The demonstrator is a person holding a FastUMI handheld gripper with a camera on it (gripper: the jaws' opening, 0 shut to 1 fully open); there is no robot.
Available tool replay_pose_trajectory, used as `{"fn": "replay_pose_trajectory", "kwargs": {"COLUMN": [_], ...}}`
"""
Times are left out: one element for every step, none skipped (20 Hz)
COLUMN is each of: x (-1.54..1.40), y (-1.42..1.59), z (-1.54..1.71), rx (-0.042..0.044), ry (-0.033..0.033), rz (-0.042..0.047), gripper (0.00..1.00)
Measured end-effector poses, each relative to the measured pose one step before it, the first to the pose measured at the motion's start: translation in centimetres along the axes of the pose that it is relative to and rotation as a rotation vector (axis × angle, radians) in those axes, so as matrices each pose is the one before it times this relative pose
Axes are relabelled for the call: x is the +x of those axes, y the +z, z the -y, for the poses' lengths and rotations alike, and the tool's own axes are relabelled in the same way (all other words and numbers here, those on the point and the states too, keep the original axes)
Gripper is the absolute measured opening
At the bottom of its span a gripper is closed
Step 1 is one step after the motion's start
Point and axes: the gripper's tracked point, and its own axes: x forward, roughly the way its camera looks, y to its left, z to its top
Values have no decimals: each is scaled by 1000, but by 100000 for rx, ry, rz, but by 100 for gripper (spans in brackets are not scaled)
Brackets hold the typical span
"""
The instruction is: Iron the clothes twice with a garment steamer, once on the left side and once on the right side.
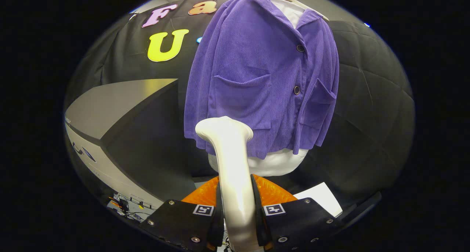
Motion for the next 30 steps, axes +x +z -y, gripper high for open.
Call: {"fn": "replay_pose_trajectory", "kwargs": {"x": [-407,-272,-501,-807,-973,-921,-882,-975,-791,-782,-656,-439,-253,2,88,178,324,641,729,852,982,844,1053,1201,1001,1030,987,867,942,833], "y": [80,238,189,352,485,676,762,1277,1608,1631,1907,1581,1695,1426,1389,1519,1491,1484,1206,1286,1101,1367,1211,1478,1299,1202,1064,728,332,9], "z": [-220,-185,-248,-207,-14,96,270,341,518,629,593,655,739,912,898,936,970,888,844,906,813,812,680,556,560,291,204,87,-33,-40], "rx": [-178,-215,-102,162,486,321,267,568,929,1472,2353,2995,2975,2353,2433,3002,3059,2574,2027,1672,1334,1008,822,702,1190,1355,1460,1243,998,405], "ry": [518,684,805,419,-20,-137,-288,-558,-691,-721,-815,-871,-1347,-1846,-2188,-2347,-2185,-2116,-2455,-2535,-2450,-2369,-2241,-2108,-1964,-1369,-923,-821,-473,-11], "rz": [459,664,1059,1575,1906,1506,2063,2639,3397,3538,3761,3257,2788,2752,2575,2506,2678,2319,2115,1988,1761,1892,1803,1787,2346,2684,2880,2339,1283,718], "gripper": [35,35,35,35,35,35,35,35,35,35,35,35,35,34,34,34,34,34,34,34,34,34,34,34,34,34,34,34,34,34]}}
